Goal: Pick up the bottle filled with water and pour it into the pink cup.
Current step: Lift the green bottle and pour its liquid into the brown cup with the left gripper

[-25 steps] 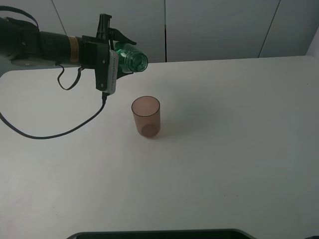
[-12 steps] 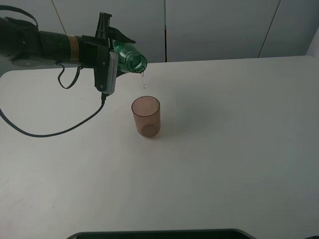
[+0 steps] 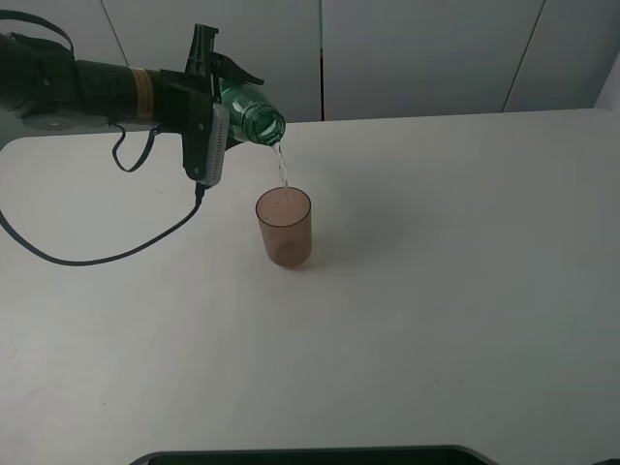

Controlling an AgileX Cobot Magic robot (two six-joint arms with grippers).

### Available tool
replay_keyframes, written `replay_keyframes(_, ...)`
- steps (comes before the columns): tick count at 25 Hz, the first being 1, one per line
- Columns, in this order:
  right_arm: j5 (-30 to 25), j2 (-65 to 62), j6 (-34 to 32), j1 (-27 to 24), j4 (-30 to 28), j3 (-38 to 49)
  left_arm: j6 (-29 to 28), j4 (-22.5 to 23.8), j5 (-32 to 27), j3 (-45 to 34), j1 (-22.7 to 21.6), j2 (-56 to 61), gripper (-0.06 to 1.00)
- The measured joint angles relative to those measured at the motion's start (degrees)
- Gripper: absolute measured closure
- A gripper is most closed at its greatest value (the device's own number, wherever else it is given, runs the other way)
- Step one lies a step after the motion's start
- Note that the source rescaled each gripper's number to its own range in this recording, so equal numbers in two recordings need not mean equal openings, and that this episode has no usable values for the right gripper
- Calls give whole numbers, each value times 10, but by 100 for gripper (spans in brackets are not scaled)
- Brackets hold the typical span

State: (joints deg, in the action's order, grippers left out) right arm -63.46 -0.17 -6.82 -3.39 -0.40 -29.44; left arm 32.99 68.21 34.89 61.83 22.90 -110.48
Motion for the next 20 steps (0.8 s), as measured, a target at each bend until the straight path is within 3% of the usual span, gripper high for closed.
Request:
replay_keyframes(8,0,0,0,0,0,0,36,-29,4,0,0,0,94)
replay_keyframes(20,0,0,1,0,0,0,47,-39,4,0,0,0,94)
